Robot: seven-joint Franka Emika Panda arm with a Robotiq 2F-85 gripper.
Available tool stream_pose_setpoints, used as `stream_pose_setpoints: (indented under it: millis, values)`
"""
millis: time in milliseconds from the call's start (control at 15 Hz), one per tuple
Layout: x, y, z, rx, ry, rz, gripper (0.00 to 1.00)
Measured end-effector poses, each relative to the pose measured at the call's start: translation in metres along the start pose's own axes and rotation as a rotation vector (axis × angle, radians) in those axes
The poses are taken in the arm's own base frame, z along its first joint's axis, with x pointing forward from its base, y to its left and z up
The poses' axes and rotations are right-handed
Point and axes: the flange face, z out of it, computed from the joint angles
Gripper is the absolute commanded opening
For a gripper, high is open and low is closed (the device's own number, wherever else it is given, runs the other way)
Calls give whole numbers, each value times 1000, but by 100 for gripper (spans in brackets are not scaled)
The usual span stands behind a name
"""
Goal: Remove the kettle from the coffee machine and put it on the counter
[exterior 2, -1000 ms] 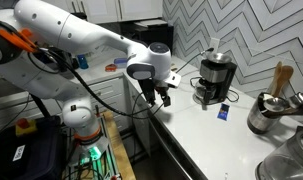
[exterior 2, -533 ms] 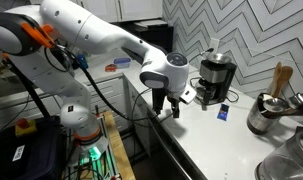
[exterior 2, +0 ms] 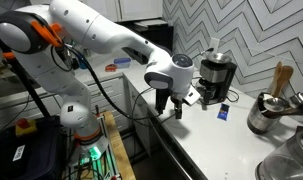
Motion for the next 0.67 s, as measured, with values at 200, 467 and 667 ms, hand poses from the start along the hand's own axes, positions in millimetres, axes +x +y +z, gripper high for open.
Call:
stream_pose_setpoints:
  millis: [200, 467, 667]
  values:
    - [3, 10, 2, 1, 6, 120, 100]
    - [17, 41, 13, 19, -6, 322, 100]
    - [32, 56, 19, 65, -33, 458, 100]
